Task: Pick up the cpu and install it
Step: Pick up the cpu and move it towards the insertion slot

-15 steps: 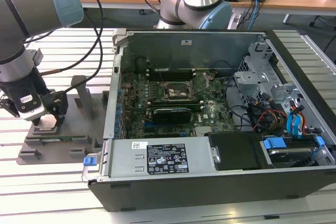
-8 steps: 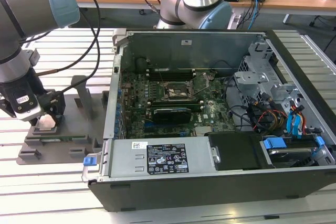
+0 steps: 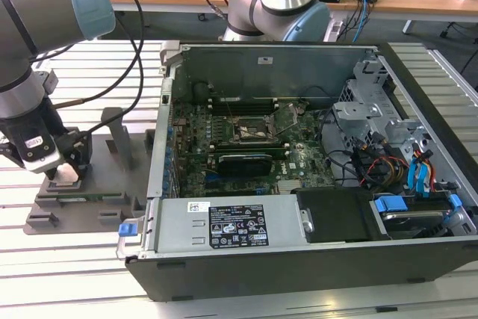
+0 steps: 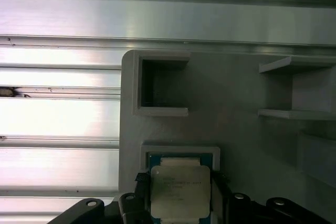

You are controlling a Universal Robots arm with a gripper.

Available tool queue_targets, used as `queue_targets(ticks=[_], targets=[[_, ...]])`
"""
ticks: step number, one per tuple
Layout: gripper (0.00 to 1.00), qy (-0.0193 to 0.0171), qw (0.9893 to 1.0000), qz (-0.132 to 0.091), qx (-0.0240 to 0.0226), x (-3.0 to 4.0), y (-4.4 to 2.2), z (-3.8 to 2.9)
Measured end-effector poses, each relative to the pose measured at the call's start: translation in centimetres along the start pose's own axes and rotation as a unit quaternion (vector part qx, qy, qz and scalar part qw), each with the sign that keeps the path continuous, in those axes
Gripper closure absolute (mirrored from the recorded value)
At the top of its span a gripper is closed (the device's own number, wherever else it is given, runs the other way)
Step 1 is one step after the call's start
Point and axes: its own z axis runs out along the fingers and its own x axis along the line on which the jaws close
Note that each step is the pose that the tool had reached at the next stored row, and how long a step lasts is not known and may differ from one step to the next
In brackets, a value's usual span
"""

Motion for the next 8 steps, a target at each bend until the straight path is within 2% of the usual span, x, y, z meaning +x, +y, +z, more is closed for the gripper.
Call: queue_targets(ticks=[2,8], targets=[[0.45,0.0000,1.0000,0.000,0.0000,0.00,0.00,0.00],[0.45,0.0000,1.0000,0.000,-0.0001,0.00,0.00,0.00]])
